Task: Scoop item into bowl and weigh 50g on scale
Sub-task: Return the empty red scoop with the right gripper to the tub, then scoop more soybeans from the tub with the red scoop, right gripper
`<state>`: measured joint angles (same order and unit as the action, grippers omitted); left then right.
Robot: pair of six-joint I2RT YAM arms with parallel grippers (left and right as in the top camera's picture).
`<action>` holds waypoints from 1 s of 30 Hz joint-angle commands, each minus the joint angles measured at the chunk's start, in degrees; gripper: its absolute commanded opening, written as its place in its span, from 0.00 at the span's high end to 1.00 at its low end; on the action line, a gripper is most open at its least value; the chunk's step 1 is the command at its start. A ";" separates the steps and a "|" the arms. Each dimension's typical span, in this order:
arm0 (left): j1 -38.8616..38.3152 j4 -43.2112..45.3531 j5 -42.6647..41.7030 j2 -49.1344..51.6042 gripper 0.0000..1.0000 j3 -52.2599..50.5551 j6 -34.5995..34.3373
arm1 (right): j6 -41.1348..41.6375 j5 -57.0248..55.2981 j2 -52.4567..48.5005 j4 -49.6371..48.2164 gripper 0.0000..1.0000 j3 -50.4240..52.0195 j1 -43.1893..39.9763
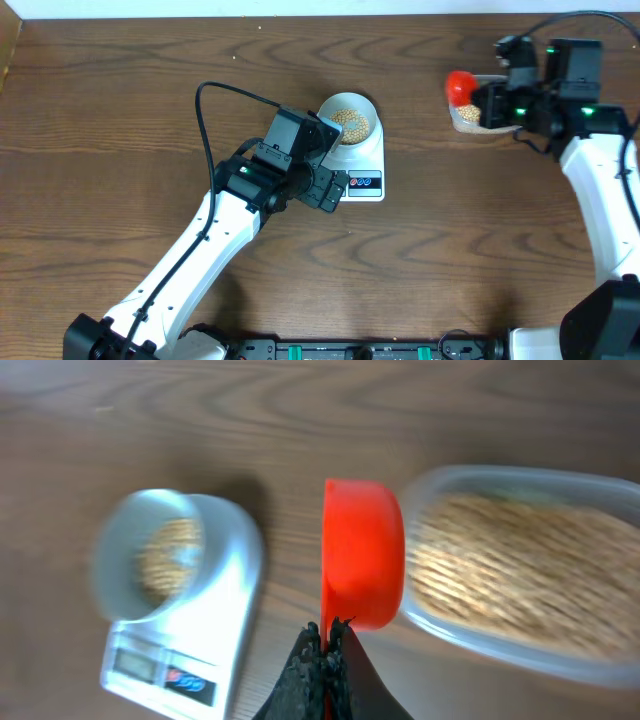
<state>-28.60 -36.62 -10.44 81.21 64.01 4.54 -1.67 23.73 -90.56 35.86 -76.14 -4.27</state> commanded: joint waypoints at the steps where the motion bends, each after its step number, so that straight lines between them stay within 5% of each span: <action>1: 0.31 0.02 -0.50 -0.52 0.02 0.07 0.39 | -1.36 -4.72 1.07 1.27 0.99 -0.33 -3.08; 17: 0.31 0.02 -0.50 -0.52 0.02 0.07 0.37 | -3.10 -6.84 -8.11 0.50 0.99 -0.28 -8.37; 30: 0.31 0.02 -0.50 -0.52 0.02 0.07 0.39 | -1.57 3.02 -16.13 -2.73 0.99 -0.31 -8.35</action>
<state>-28.60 -36.62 -10.44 81.21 64.01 4.54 -3.95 22.92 -104.95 33.10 -76.14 -12.53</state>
